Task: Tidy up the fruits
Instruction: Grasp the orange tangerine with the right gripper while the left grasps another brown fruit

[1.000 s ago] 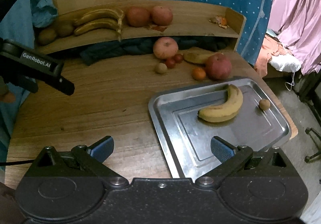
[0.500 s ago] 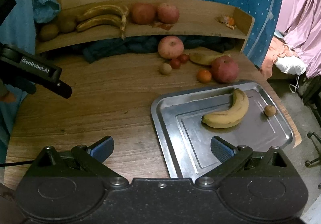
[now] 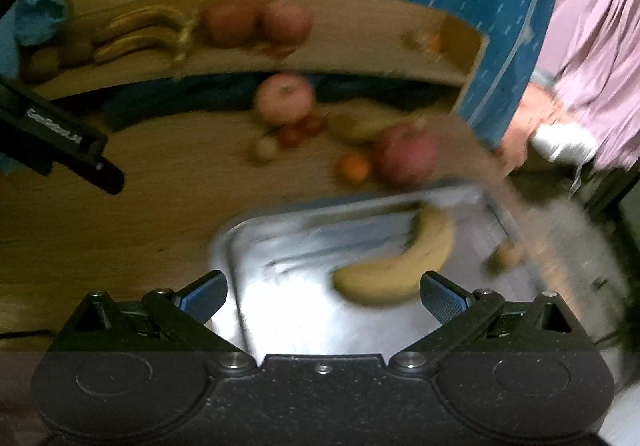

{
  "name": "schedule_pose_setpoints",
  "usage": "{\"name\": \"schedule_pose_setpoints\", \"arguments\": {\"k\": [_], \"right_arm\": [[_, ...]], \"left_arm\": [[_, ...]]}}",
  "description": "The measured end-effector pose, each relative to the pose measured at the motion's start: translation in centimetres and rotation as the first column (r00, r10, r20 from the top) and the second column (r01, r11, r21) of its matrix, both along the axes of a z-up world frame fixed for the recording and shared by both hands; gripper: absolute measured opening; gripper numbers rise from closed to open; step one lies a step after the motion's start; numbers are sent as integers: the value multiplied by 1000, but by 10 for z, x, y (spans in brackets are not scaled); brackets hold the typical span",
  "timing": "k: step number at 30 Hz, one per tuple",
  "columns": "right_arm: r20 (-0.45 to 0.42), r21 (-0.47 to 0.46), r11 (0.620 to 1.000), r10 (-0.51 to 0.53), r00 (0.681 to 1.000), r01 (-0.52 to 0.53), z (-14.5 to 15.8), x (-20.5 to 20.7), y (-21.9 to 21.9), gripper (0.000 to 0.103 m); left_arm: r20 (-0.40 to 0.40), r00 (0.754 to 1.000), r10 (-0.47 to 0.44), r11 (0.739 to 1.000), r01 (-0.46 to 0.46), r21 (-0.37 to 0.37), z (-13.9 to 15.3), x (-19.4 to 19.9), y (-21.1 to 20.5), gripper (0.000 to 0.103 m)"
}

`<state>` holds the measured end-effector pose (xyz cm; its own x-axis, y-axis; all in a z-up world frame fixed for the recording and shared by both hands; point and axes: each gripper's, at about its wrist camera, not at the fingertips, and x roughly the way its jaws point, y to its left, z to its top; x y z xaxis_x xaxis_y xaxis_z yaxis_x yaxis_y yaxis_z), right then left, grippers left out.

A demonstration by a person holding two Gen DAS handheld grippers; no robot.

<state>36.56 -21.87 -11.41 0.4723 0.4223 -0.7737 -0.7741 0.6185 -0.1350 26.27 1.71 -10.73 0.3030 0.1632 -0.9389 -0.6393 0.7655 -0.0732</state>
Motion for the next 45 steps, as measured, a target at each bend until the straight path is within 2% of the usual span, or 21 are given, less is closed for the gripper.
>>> {"name": "schedule_pose_setpoints", "arguments": {"k": [2,10,16,21,26,36,39,41,45], "right_arm": [[19,10,1000,6,1000,-6,0,13,1,102],[-76,69,996,53,996,-48,-14,60,19,102],[-197,120,991,86,977,-63,-26,89,34,102],[-239,129,989,106,965,-76,-36,100,46,89],[-265,138,989,94,960,-59,-45,112,51,82],[-250,100,994,74,966,-50,-59,125,68,58],[-253,93,995,66,965,-44,-62,128,70,52],[-251,89,995,60,966,-39,-63,129,71,51],[-242,88,995,60,968,-39,-65,129,72,49]], "left_arm": [[7,1000,-11,1000,11,9,1,15,-2,103],[-25,998,-53,998,54,29,-10,71,-6,103],[-39,996,-77,995,80,59,-16,101,-6,103],[-52,994,-92,995,94,41,-25,117,-3,103],[-66,993,-100,995,101,18,-34,126,0,103],[-30,990,-140,990,138,-36,-41,144,1,101],[-28,987,-156,987,155,-39,-43,148,1,95],[-29,987,-159,987,158,-42,-44,149,1,89],[-24,986,-163,986,161,-51,-48,150,1,82]]}}
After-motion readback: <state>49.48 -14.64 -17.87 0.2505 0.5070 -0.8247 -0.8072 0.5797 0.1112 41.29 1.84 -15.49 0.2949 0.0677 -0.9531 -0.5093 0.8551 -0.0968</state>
